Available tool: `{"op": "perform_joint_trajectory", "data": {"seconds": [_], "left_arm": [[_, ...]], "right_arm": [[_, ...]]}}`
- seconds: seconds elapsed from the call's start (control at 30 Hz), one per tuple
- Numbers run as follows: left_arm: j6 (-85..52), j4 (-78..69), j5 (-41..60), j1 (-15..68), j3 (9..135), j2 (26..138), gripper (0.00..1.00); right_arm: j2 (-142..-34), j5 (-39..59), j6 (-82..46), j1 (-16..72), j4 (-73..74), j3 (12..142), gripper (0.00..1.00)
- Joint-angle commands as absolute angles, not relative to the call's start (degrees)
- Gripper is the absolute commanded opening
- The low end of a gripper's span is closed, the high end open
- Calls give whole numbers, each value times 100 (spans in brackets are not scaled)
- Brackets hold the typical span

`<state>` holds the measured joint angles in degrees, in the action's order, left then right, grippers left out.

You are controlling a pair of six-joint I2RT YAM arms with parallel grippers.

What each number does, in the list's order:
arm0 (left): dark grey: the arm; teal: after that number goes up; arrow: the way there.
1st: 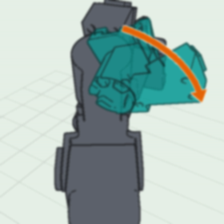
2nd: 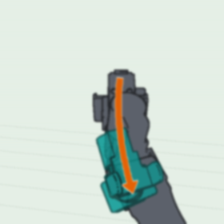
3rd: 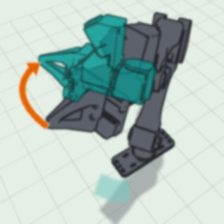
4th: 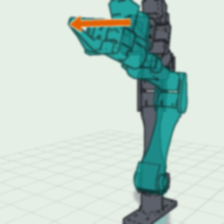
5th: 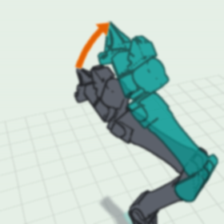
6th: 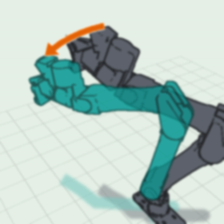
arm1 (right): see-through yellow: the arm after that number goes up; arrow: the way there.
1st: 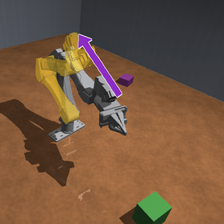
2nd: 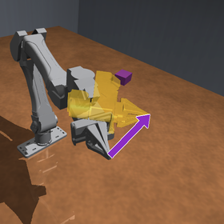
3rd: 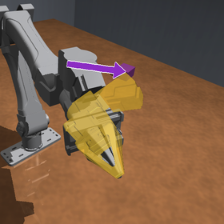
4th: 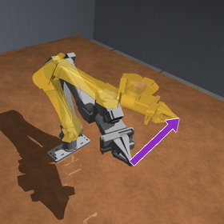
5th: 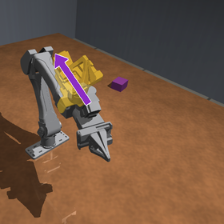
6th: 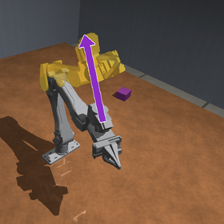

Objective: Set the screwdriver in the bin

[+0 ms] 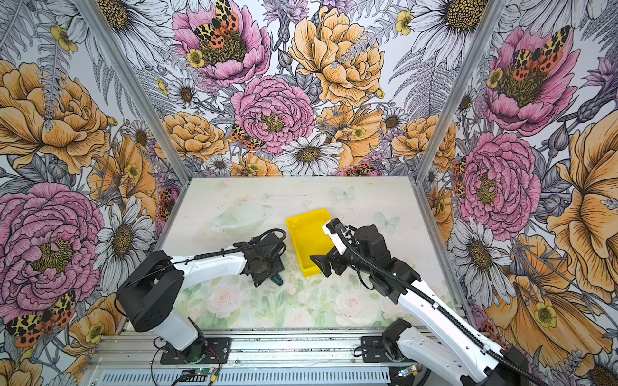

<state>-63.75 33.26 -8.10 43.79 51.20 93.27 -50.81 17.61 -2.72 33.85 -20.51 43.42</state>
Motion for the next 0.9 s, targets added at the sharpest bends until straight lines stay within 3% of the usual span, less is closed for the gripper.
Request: {"op": "perform_joint_trajectory", "data": {"seconds": [0.0, 0.5, 0.87], "left_arm": [[-6557, 3149, -617, 4480, 4904, 9743, 62], [-6263, 3471, -782, 4250, 5079, 9179, 20], [-5939, 3677, -844, 4022, 5220, 8537, 9]], "right_arm": [[-5055, 1482, -316, 3425, -2047, 4603, 99], [-5163, 1033, -272, 3416, -2061, 4693, 99], [-5041, 792, -351, 3414, -2056, 4729, 100]]}}
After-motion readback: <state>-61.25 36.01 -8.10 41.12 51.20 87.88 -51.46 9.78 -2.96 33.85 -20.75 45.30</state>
